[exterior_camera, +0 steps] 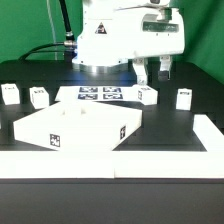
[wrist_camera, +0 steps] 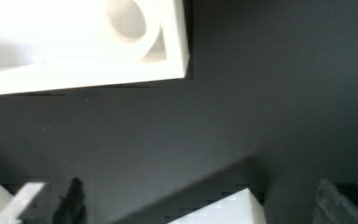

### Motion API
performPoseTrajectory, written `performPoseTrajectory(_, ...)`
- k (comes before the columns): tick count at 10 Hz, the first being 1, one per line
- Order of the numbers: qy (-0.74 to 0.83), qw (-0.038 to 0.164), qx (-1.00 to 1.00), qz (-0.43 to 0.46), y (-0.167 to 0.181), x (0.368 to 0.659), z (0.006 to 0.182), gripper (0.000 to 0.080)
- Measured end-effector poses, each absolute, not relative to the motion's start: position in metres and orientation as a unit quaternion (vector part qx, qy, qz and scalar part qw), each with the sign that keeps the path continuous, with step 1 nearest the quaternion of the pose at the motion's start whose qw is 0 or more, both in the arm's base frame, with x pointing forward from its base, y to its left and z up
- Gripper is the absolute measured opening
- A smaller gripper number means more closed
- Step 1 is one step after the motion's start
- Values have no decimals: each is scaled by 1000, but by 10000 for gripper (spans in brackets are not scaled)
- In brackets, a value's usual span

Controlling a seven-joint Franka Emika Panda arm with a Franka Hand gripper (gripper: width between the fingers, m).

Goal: Assemble square table

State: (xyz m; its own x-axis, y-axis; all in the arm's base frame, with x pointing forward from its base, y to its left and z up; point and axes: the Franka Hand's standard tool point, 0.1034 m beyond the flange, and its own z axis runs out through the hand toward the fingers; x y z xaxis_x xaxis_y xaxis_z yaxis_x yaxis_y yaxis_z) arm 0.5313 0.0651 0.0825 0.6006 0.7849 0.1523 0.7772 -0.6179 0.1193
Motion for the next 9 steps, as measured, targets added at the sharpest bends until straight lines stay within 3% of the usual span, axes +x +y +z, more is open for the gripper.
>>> performPoseTrajectory(6,435,20,896,86,61,528,82,650)
performPoseTrajectory(8,424,20,904,44,32,513,87,650)
performPoseTrajectory(9,449,27,892,47,12,507,79,650)
